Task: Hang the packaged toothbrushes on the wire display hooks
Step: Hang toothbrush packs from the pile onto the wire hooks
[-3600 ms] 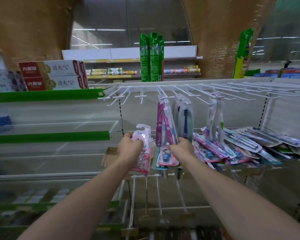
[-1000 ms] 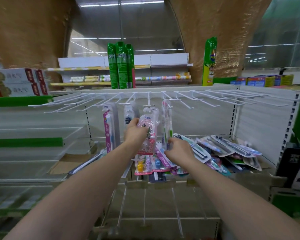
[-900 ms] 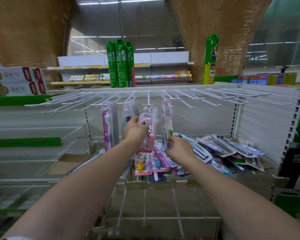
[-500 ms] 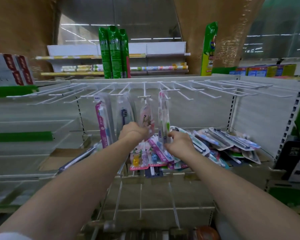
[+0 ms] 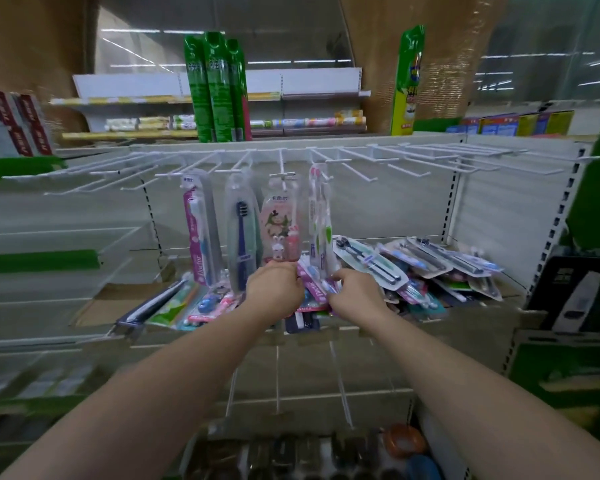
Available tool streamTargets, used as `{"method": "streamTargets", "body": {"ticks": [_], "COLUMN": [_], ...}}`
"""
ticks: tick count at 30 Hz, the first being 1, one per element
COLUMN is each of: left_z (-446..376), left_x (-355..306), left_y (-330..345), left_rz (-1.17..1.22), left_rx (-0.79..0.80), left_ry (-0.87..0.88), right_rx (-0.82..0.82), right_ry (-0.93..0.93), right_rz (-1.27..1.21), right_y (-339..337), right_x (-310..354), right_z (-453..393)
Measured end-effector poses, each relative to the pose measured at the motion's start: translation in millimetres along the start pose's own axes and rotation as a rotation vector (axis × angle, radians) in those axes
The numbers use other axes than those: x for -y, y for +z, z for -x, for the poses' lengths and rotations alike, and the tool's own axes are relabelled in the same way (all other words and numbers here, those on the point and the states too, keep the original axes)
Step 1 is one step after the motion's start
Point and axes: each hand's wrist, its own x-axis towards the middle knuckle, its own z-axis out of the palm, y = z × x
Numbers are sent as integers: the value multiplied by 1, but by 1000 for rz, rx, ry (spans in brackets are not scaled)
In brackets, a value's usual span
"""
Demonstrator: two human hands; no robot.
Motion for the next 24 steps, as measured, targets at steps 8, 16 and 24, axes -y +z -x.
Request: {"method": "streamTargets", "body": {"ticks": [8,16,24], "left_z": [5,6,-12], "left_x": [-36,-71,-103], "left_y": [16,21,27], "left_rz": [-24,-146,0], "left_rx": [-21,-88,-86], "left_ry": [103,241,348], "right_rx": [-42,-116,-146], "right_ry": [-12,-1,93], "right_rz": [-21,65,153], "right_y": [-18,-44,-66], "right_x": [-32,-62,-83], "right_z": [14,11,14]}}
